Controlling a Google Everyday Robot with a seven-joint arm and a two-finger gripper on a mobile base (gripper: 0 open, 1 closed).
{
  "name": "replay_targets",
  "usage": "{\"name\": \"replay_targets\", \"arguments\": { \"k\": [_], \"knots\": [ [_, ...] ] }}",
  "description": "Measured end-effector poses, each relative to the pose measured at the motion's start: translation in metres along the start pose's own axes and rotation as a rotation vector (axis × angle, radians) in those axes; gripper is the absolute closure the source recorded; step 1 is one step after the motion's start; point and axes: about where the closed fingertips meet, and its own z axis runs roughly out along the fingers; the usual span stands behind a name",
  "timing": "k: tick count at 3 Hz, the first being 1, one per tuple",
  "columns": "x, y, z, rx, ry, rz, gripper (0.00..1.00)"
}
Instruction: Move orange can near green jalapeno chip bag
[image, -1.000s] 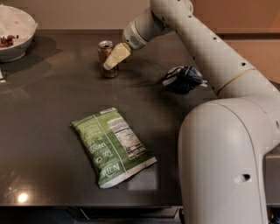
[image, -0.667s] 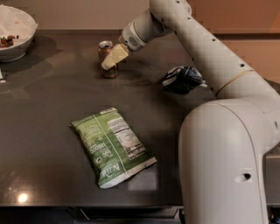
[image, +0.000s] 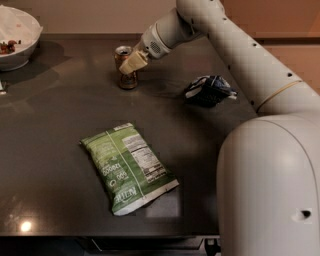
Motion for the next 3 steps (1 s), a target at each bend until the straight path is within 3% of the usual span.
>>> {"name": "replay_targets", "arguments": {
  "k": [1,2,3],
  "knots": [
    [0.010,0.022,-0.022,-0.034,0.018,-0.009,0.85],
    [0.021,0.048,-0.042,-0.076,0.015,-0.025,1.00],
    [0.039,0.081,-0.063,-0.128,0.001,-0.044,1.00]
  ]
}}
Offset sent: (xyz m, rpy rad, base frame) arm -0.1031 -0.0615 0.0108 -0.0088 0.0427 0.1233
